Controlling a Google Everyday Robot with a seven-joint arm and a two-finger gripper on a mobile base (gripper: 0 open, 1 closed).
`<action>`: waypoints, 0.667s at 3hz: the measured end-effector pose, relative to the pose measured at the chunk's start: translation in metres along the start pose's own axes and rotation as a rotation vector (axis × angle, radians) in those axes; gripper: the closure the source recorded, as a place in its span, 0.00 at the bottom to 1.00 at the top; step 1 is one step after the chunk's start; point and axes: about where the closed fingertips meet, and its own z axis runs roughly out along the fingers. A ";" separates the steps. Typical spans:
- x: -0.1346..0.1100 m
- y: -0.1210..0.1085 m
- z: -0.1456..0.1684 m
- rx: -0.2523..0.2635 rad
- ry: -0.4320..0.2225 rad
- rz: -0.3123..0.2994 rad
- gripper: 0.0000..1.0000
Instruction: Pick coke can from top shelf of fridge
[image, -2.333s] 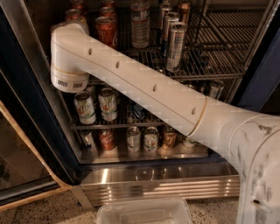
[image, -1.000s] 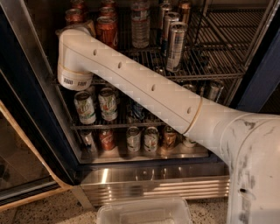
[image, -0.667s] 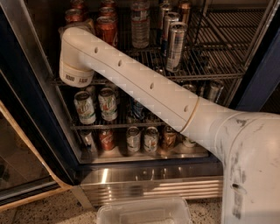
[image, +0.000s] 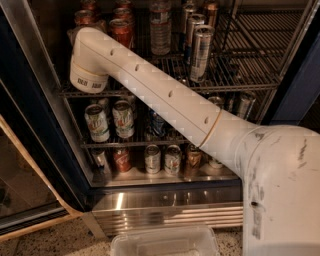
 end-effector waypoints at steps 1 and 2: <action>0.000 0.000 0.000 0.000 0.000 0.000 0.57; 0.000 0.000 0.000 0.000 0.000 0.000 0.79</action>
Offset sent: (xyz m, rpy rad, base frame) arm 0.0000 0.0000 0.0000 0.0000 0.0000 0.0000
